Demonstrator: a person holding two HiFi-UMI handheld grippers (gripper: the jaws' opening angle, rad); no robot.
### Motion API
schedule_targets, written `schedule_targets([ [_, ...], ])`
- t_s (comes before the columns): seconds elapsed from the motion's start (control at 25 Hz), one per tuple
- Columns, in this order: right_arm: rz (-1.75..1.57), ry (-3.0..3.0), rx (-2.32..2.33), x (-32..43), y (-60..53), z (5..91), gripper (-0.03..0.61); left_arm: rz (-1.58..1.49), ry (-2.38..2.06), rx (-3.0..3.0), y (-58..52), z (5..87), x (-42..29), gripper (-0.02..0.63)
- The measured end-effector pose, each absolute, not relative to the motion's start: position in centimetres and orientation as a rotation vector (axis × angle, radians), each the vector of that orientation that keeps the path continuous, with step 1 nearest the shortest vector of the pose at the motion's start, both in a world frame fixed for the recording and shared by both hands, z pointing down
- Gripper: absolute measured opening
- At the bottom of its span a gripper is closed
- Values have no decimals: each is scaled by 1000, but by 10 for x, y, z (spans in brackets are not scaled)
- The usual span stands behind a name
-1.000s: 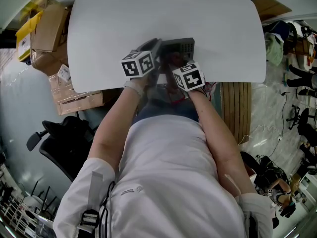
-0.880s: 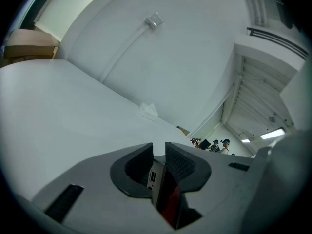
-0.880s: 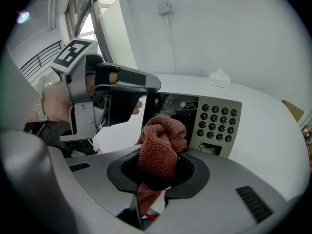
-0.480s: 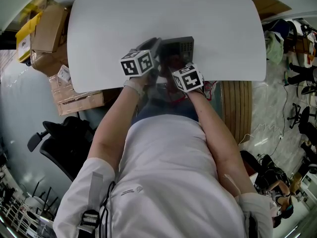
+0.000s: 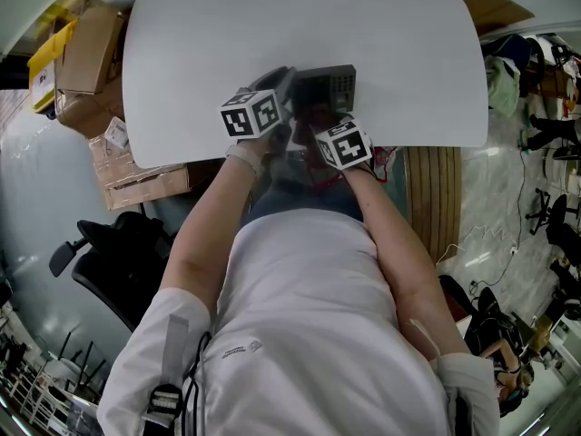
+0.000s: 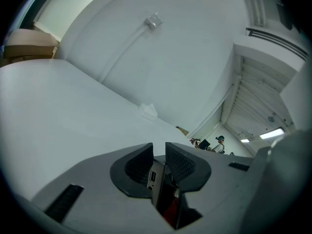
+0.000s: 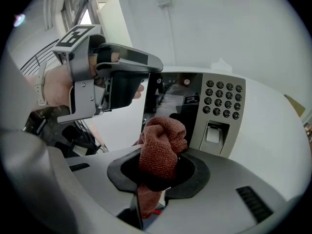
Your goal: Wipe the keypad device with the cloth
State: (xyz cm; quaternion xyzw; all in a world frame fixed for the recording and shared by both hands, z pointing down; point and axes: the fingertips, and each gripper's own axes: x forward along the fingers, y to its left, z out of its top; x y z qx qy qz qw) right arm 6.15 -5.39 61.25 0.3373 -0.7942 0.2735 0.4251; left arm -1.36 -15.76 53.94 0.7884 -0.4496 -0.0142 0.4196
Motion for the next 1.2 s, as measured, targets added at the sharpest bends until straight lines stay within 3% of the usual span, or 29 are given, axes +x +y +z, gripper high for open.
schedule_targets([
  [0.48,736,-1983,840,69,-40,626,100,-65,-1118,1975,-157,540,-13,86],
  [0.8,674,-2100,923,54,-77,567,100,-263,-1015,1869,-158,545,-22,71],
  [0.84,660,-2114,929,51,-83,559,100,-269,-996,1867,-158,544,-22,45],
  [1.2,579,-2176,941,25,-121,524,100,-263,-953,1881,-158,545,-20,44],
])
